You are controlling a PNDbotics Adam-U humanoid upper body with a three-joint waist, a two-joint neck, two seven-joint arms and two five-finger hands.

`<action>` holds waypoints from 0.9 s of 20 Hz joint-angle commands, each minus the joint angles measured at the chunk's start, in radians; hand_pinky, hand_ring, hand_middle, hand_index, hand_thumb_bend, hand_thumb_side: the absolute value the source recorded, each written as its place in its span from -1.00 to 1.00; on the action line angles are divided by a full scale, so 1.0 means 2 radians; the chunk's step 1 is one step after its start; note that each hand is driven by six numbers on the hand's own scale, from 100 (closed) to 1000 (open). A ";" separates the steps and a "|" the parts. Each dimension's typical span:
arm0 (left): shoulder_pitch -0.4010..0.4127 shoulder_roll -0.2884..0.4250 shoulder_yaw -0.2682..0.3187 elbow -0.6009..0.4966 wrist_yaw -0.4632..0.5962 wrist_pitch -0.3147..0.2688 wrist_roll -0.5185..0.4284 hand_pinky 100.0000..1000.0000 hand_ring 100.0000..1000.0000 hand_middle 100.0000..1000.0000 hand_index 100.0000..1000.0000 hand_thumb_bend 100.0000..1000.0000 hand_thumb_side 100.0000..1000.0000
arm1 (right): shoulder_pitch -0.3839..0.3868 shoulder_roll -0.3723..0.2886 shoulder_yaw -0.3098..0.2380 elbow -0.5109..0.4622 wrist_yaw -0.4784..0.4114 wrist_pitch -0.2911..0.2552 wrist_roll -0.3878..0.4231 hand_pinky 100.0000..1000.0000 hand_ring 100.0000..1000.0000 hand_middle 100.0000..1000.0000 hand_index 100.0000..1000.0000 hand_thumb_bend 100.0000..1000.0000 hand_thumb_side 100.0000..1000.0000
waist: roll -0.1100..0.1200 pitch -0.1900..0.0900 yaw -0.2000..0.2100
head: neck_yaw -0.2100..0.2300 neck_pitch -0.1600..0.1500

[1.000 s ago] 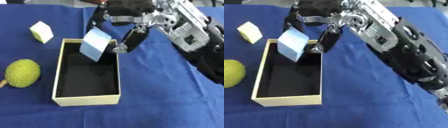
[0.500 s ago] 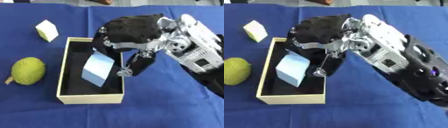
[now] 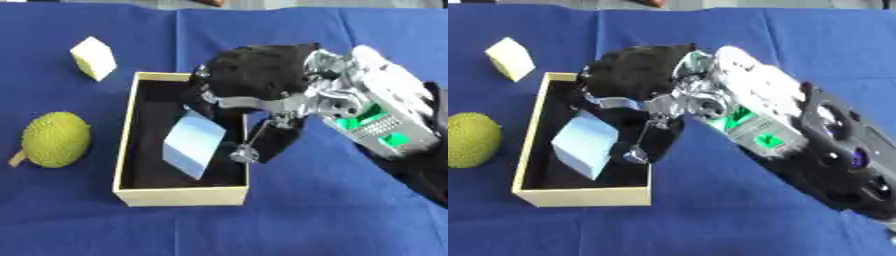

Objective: Pick up objects on the table and place them in the box.

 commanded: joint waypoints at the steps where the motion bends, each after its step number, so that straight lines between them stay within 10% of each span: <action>1: -0.002 0.004 0.002 -0.009 0.002 0.001 -0.002 0.51 0.44 0.24 0.61 -0.95 0.50 | -0.003 0.001 -0.003 -0.004 0.027 0.004 -0.008 0.56 0.26 -0.09 0.11 -0.77 -1.00 | 0.002 -0.009 0.002 | -0.003 -0.001; 5: -0.002 0.003 0.002 -0.009 0.002 0.001 -0.003 0.51 0.44 0.24 0.61 -0.95 0.50 | -0.001 0.004 0.001 0.002 0.041 0.000 -0.015 0.56 0.26 -0.09 0.11 -0.77 -1.00 | 0.002 -0.009 0.002 | -0.004 -0.001; 6: -0.002 0.003 0.002 -0.009 0.002 0.001 -0.003 0.51 0.44 0.24 0.61 -1.00 0.30 | -0.001 0.004 0.002 0.004 0.042 0.000 -0.016 0.57 0.29 -0.03 0.22 -0.44 -1.00 | 0.002 -0.009 0.002 | -0.004 -0.001; 7: -0.002 0.002 0.002 -0.009 0.003 0.001 -0.003 0.51 0.44 0.24 0.61 -0.94 0.50 | 0.002 0.005 0.004 0.009 0.045 -0.002 -0.013 0.64 0.55 0.36 0.60 -0.68 -1.00 | 0.002 -0.007 0.002 | -0.008 -0.003; 11: -0.001 -0.001 0.002 -0.009 0.004 0.001 -0.003 0.51 0.44 0.24 0.60 -0.94 0.50 | 0.004 0.020 0.018 0.043 0.059 -0.027 0.012 0.79 0.84 0.70 0.84 -0.67 -0.69 | 0.004 -0.004 0.003 | -0.012 -0.005; 18: 0.000 -0.002 0.001 -0.009 0.005 0.002 -0.004 0.51 0.44 0.24 0.60 -0.94 0.51 | 0.004 0.027 0.008 0.066 0.085 -0.063 0.015 0.82 0.88 0.74 0.87 -0.58 -0.58 | 0.004 -0.004 0.002 | -0.010 -0.008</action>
